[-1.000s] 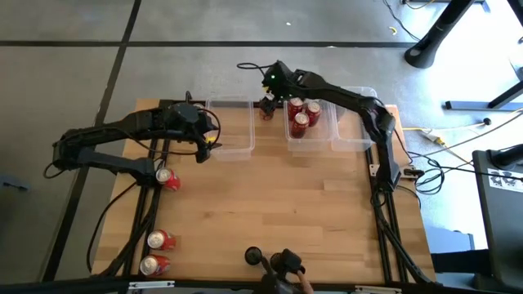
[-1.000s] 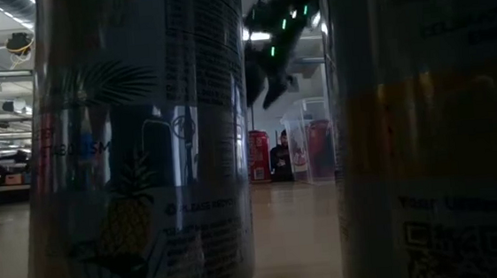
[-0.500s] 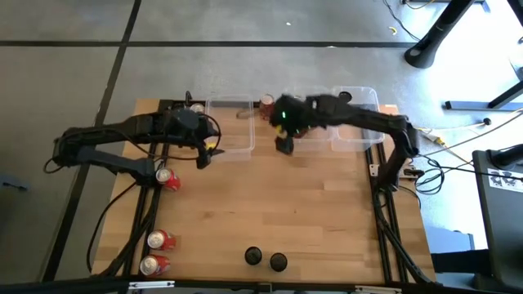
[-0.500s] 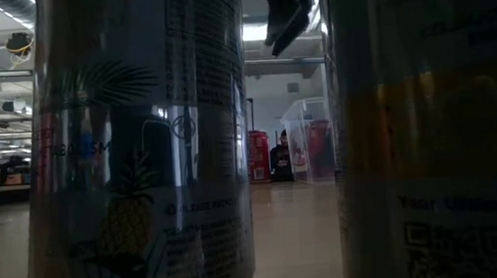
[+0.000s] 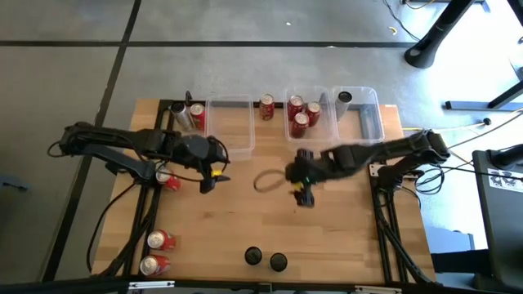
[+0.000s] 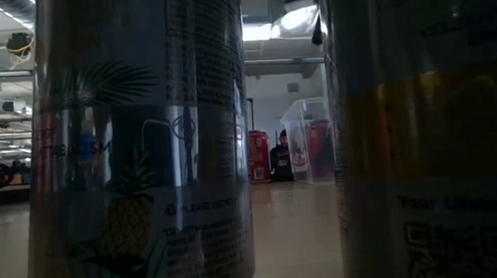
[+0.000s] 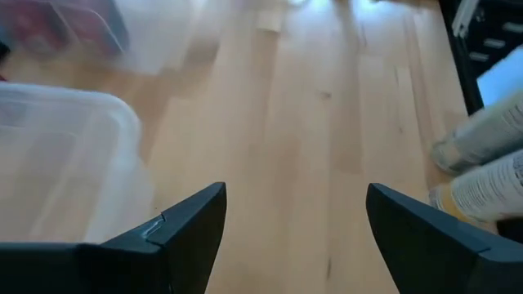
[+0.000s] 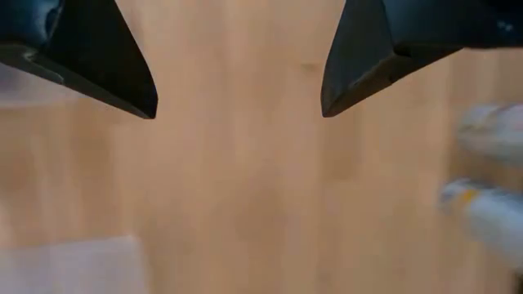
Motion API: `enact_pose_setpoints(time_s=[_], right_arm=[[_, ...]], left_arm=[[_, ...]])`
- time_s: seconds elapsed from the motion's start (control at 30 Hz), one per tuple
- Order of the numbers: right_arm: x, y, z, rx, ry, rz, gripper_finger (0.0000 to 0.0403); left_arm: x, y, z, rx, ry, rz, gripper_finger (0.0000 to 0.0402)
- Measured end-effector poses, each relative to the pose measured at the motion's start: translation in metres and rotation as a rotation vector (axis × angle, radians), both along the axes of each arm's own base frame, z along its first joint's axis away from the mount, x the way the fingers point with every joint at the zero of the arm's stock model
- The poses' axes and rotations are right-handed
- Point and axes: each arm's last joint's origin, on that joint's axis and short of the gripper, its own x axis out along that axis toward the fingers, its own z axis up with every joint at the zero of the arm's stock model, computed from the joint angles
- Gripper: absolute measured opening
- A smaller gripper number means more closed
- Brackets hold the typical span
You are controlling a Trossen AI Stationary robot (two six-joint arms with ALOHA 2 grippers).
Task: Sort soda cans
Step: Put the bottom right white and yellow soda can into the right transparent bin
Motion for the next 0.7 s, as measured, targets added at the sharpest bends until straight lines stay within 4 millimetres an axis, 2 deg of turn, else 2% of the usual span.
enact_pose_setpoints(time_s=[0.17, 0.3, 0.43, 0.6, 0.7], right_arm=[[-0.009, 0.038, -0.007, 0.064, -0.065, 0.062, 0.0342], [-0.015, 0.061, -0.013, 0.105, -0.092, 0.093, 0.0342], [-0.02, 0.068, -0.018, 0.128, -0.063, 0.06, 0.0342], [-0.019, 0.067, -0.019, 0.146, -0.068, 0.024, 0.0342], [-0.018, 0.065, -0.018, 0.098, -0.098, -0.013, 0.0342]], left_arm=[[0.006, -0.009, -0.007, -0.012, 0.029, -0.02, 0.0282], [0.007, -0.013, -0.008, -0.011, 0.037, -0.04, 0.0282], [0.007, -0.015, -0.008, -0.007, 0.037, -0.051, 0.0282], [0.007, -0.016, -0.008, -0.005, 0.037, -0.058, 0.0282], [0.006, -0.018, -0.008, 0.0, 0.037, -0.067, 0.0282]])
